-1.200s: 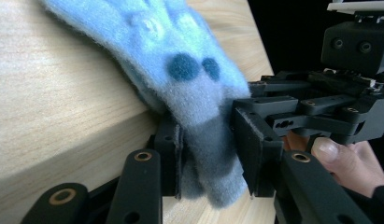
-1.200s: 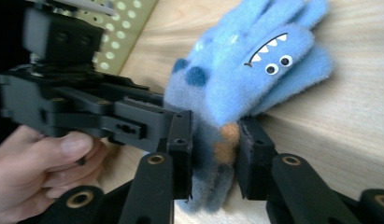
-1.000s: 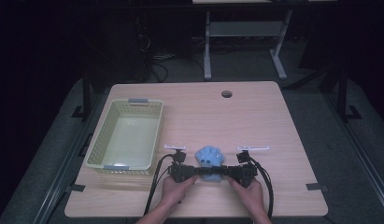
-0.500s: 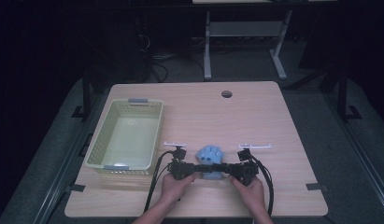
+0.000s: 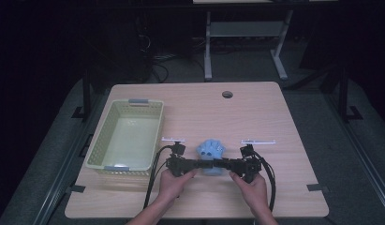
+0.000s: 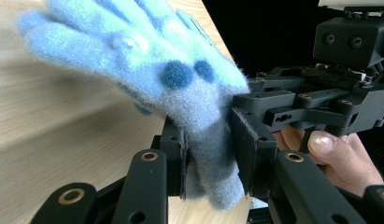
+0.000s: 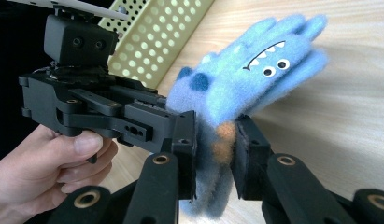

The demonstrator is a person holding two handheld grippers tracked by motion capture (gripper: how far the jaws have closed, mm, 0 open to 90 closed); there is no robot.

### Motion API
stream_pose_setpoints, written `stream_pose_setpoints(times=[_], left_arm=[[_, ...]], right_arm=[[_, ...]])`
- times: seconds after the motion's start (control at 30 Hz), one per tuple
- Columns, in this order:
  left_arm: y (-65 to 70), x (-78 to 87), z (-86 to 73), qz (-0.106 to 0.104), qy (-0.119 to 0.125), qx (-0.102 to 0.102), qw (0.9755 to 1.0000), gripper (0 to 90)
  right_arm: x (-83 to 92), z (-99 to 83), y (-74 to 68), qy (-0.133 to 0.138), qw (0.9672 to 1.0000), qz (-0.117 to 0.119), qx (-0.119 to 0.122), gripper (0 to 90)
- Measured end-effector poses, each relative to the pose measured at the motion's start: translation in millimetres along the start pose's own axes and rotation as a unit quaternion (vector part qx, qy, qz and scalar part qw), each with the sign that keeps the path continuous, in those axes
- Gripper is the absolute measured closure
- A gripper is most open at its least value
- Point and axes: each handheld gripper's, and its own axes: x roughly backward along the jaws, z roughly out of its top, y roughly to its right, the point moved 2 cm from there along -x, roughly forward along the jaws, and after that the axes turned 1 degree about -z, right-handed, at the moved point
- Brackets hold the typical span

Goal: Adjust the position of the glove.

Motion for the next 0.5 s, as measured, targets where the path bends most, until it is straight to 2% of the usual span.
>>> stream_pose_setpoints(times=[0.3, 0.5], left_arm=[[6.3, 12.6, 9.8, -0.004, 0.003, -0.011, 0.9999, 67.4], [9.8, 21.0, 12.0, -0.006, 0.006, -0.020, 0.9998, 67.6]], right_arm=[[1.1, 9.4, -11.2, 0.010, 0.9999, 0.007, 0.007, 73.4], [0.4, 14.1, -18.8, 0.012, 0.9996, 0.010, 0.023, 73.5]])
